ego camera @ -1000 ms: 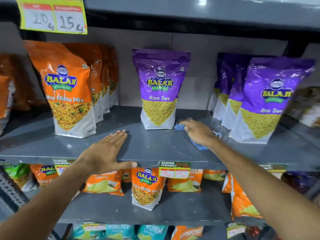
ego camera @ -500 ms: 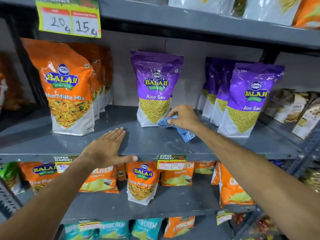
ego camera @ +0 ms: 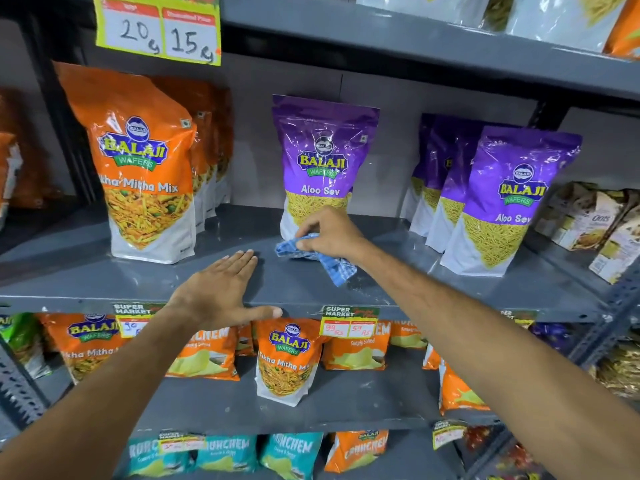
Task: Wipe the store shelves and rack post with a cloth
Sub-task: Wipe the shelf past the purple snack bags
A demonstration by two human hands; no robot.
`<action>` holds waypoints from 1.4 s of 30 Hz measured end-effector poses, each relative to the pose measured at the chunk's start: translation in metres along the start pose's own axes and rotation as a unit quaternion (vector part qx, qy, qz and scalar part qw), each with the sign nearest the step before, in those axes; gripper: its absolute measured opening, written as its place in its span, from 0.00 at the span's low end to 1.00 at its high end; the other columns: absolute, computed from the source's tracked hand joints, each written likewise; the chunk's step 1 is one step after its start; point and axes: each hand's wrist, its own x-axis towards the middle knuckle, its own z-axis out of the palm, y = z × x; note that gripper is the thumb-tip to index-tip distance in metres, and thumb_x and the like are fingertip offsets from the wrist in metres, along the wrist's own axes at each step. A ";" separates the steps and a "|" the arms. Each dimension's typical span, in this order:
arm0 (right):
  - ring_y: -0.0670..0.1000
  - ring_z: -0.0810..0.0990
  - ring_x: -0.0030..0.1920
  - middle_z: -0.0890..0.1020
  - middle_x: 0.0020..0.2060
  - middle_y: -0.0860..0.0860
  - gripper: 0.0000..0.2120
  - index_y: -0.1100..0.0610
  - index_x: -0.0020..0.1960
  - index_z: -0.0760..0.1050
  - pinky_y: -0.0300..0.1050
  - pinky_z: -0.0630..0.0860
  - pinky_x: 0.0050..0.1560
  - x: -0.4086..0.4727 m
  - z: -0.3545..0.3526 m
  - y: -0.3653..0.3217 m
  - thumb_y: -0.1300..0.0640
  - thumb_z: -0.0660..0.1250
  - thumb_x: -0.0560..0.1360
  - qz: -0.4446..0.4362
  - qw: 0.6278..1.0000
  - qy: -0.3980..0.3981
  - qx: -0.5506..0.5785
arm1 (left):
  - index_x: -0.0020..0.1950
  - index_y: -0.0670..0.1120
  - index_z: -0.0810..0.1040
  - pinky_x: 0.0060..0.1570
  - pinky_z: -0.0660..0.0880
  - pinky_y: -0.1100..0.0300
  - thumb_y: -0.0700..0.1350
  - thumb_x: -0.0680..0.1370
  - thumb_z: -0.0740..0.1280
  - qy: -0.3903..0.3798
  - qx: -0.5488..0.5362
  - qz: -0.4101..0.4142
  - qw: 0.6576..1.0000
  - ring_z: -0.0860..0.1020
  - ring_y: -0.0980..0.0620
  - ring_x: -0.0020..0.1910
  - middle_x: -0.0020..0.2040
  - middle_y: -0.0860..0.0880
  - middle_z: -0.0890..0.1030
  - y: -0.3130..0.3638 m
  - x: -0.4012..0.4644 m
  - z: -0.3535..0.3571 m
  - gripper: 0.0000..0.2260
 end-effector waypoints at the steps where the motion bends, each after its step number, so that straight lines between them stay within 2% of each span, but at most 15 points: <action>1: 0.48 0.84 0.47 0.88 0.45 0.48 0.09 0.53 0.48 0.88 0.42 0.78 0.49 -0.002 -0.005 0.008 0.57 0.80 0.68 0.014 1.000 0.004 -0.010 | 0.85 0.47 0.42 0.84 0.50 0.50 0.88 0.64 0.45 -0.002 -0.001 -0.001 1.000 0.47 0.51 0.85 0.86 0.50 0.45 0.000 0.000 0.000 0.62; 8: 0.48 0.86 0.46 0.88 0.41 0.48 0.09 0.52 0.46 0.88 0.46 0.82 0.53 -0.023 -0.063 0.059 0.57 0.82 0.67 0.104 0.993 0.019 -0.053 | 0.85 0.48 0.42 0.84 0.48 0.51 0.88 0.65 0.45 0.000 -0.003 -0.005 1.000 0.46 0.51 0.85 0.86 0.50 0.44 0.000 0.001 0.001 0.61; 9: 0.46 0.86 0.45 0.88 0.41 0.48 0.09 0.53 0.46 0.88 0.43 0.82 0.52 -0.024 -0.067 0.058 0.57 0.82 0.67 0.103 0.994 0.023 -0.030 | 0.85 0.48 0.42 0.84 0.48 0.51 0.87 0.65 0.45 0.000 -0.002 -0.004 1.000 0.46 0.51 0.85 0.86 0.50 0.44 0.000 0.001 0.001 0.61; 11: 0.37 0.83 0.43 0.88 0.43 0.47 0.10 0.54 0.48 0.88 0.28 0.78 0.46 -0.025 -0.064 0.044 0.58 0.82 0.68 0.071 0.997 0.003 0.024 | 0.85 0.48 0.42 0.83 0.47 0.52 0.87 0.65 0.45 -0.005 0.000 -0.004 1.000 0.46 0.50 0.85 0.86 0.50 0.44 0.000 0.001 0.000 0.61; 13: 0.35 0.83 0.42 0.88 0.46 0.47 0.11 0.55 0.50 0.87 0.23 0.74 0.44 -0.021 -0.045 0.022 0.59 0.82 0.69 0.024 0.997 -0.023 0.067 | 0.85 0.48 0.42 0.83 0.47 0.52 0.87 0.65 0.45 -0.007 0.001 -0.004 1.000 0.46 0.51 0.85 0.86 0.50 0.44 0.000 0.001 -0.001 0.60; 17: 0.44 0.85 0.47 0.89 0.46 0.49 0.09 0.56 0.51 0.88 0.36 0.79 0.51 -0.014 -0.003 0.001 0.59 0.79 0.70 -0.042 0.998 -0.048 0.018 | 0.85 0.46 0.43 0.82 0.46 0.54 0.86 0.66 0.47 0.002 0.002 0.000 1.000 0.47 0.51 0.85 0.86 0.49 0.46 0.001 -0.002 -0.002 0.60; 20: 0.46 0.85 0.50 0.89 0.48 0.48 0.10 0.53 0.52 0.87 0.45 0.80 0.57 -0.019 -0.002 0.022 0.56 0.79 0.71 -0.034 0.998 -0.025 -0.044 | 0.85 0.47 0.42 0.81 0.45 0.54 0.86 0.67 0.47 0.002 0.000 -0.003 1.000 0.46 0.52 0.85 0.86 0.50 0.45 0.001 -0.002 -0.001 0.59; 24: 0.42 0.84 0.52 0.88 0.49 0.45 0.09 0.50 0.52 0.87 0.33 0.73 0.54 -0.045 -0.035 0.067 0.53 0.78 0.72 0.000 0.998 0.004 -0.061 | 0.85 0.48 0.42 0.82 0.45 0.54 0.87 0.66 0.47 0.005 -0.001 -0.003 1.000 0.45 0.52 0.85 0.86 0.51 0.44 -0.001 0.000 0.001 0.60; 27: 0.42 0.82 0.55 0.86 0.51 0.45 0.09 0.53 0.56 0.86 0.26 0.69 0.54 -0.058 -0.062 0.102 0.57 0.75 0.76 0.006 0.997 0.075 -0.022 | 0.85 0.48 0.41 0.81 0.45 0.54 0.86 0.66 0.47 0.008 0.004 -0.003 1.000 0.45 0.52 0.85 0.86 0.51 0.43 -0.001 0.002 0.002 0.59; 28: 0.44 0.81 0.58 0.85 0.55 0.47 0.11 0.53 0.61 0.84 0.28 0.69 0.57 -0.057 -0.064 0.116 0.56 0.72 0.79 0.024 0.997 0.071 -0.031 | 0.85 0.48 0.41 0.82 0.45 0.54 0.87 0.66 0.47 0.009 0.003 -0.003 1.000 0.45 0.52 0.85 0.86 0.51 0.43 -0.001 0.003 0.002 0.59; 30: 0.49 0.74 0.69 0.79 0.68 0.50 0.16 0.48 0.70 0.76 0.40 0.66 0.68 -0.049 -0.057 0.146 0.53 0.64 0.84 0.085 0.995 -0.005 -0.052 | 0.85 0.48 0.41 0.83 0.46 0.53 0.87 0.65 0.46 0.010 0.002 0.001 1.000 0.45 0.52 0.85 0.86 0.51 0.43 -0.003 0.003 0.003 0.60; 32: 0.52 0.64 0.78 0.70 0.76 0.49 0.17 0.40 0.74 0.69 0.49 0.59 0.77 -0.039 -0.040 0.166 0.49 0.57 0.86 0.112 0.988 -0.059 -0.087 | 0.85 0.48 0.41 0.84 0.47 0.53 0.87 0.65 0.45 0.012 0.002 0.004 1.000 0.45 0.52 0.85 0.86 0.51 0.44 -0.004 0.002 0.004 0.60; 33: 0.52 0.61 0.80 0.67 0.78 0.49 0.18 0.41 0.76 0.66 0.51 0.56 0.79 -0.034 -0.034 0.170 0.48 0.55 0.86 0.113 0.987 -0.059 -0.098 | 0.85 0.48 0.41 0.84 0.47 0.53 0.87 0.66 0.45 0.010 0.001 0.004 1.000 0.45 0.52 0.85 0.86 0.51 0.43 -0.003 0.002 0.004 0.60; 36: 0.50 0.57 0.81 0.64 0.80 0.48 0.20 0.45 0.78 0.65 0.49 0.53 0.78 -0.025 -0.020 0.145 0.47 0.52 0.87 0.105 0.988 -0.058 -0.100 | 0.85 0.48 0.41 0.84 0.46 0.53 0.87 0.66 0.45 0.004 0.002 0.003 1.000 0.45 0.52 0.85 0.86 0.51 0.43 -0.004 0.002 0.003 0.60; 42: 0.52 0.62 0.79 0.65 0.79 0.50 0.20 0.42 0.78 0.64 0.53 0.64 0.74 -0.072 0.005 0.095 0.48 0.52 0.87 0.053 0.991 -0.059 -0.108 | 0.85 0.48 0.41 0.83 0.45 0.53 0.87 0.65 0.44 0.000 0.003 0.001 1.000 0.44 0.52 0.85 0.86 0.51 0.43 -0.002 0.000 0.001 0.60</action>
